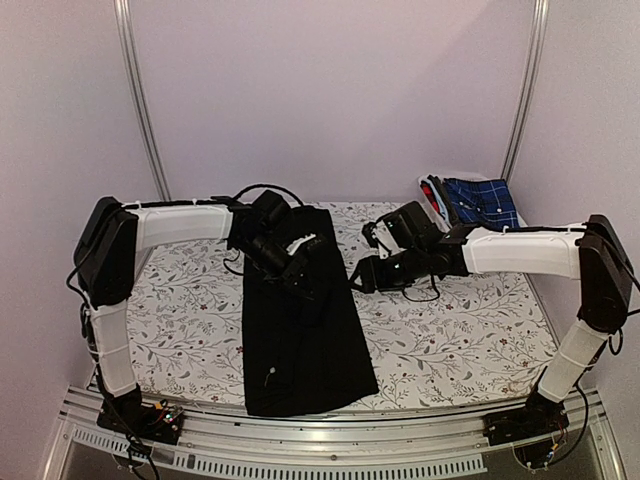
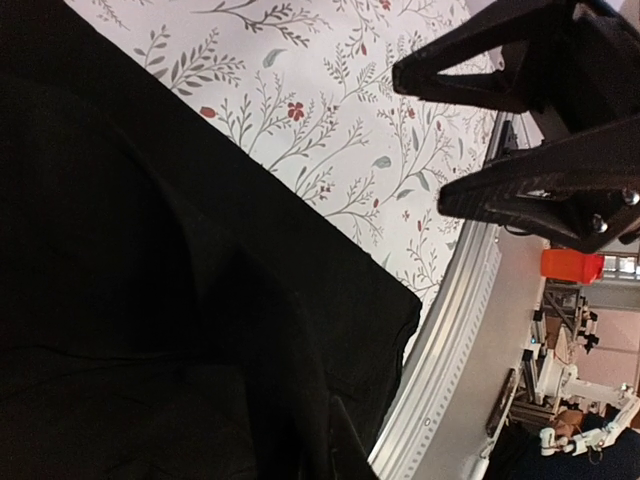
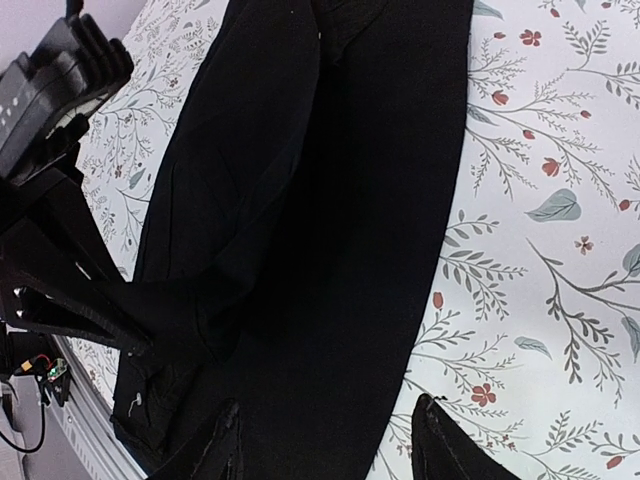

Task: Fold and stack the long sleeve shirts
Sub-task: Fold the 1/3-folded shirt at the center of the board.

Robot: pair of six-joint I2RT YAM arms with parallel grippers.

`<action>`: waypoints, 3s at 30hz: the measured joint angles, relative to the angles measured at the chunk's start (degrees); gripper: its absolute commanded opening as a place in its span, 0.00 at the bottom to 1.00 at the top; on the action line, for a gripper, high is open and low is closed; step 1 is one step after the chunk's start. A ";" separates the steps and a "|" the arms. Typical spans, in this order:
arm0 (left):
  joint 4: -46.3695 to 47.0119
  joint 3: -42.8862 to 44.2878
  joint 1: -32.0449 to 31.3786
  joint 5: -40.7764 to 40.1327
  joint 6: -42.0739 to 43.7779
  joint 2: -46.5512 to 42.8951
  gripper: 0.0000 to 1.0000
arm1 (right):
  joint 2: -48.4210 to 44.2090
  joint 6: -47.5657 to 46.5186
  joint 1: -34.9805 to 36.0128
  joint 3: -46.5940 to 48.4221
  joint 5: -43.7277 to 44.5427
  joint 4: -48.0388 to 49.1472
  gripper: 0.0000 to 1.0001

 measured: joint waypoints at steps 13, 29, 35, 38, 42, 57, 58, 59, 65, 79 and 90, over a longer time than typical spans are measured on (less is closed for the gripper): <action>-1.40 2.16 -3.87 -1.03 0.63 2.64 0.23 | 0.20 0.02 -0.72 -1.84 -0.15 1.18 0.56; 4.28 0.15 -3.67 -2.40 -3.98 -0.98 0.68 | 0.13 0.76 -1.14 -4.44 1.07 0.96 0.63; 12.24 -8.70 -1.64 -4.17 -11.17 -10.21 0.71 | 0.13 0.33 -1.16 -4.39 1.70 0.11 0.66; 15.58 -13.22 -0.26 -6.14 -14.64 -14.47 0.71 | 0.13 0.15 -1.16 -4.15 1.90 -0.26 0.67; 19.08 -16.52 0.17 -8.59 -17.92 -16.81 0.71 | 0.13 -0.17 -1.14 -2.73 2.29 -0.83 0.67; 28.33 -32.17 9.55 -17.75 -30.88 -26.71 0.69 | 2.14 -1.11 0.46 2.14 3.61 -2.91 0.66; 28.96 -32.87 9.90 -18.12 -31.43 -27.08 0.69 | 2.45 -1.14 0.48 2.40 3.58 -2.91 0.66; 29.38 -33.55 10.08 -18.45 -31.93 -27.43 0.69 | 2.84 -1.18 0.59 2.84 3.58 -3.06 0.66; 31.93 -37.18 11.21 -19.93 -34.49 -29.22 0.69 | 5.79 -1.36 1.40 5.44 3.63 -4.04 0.66; 41.81 -41.24 13.27 -21.09 -39.12 -26.34 0.60 | 11.19 -0.59 3.21 5.29 6.60 -5.84 0.55; 48.00 -40.98 13.31 -23.19 -43.12 -16.72 0.53 | 11.10 -1.33 -1.16 -0.68 3.45 -2.19 0.39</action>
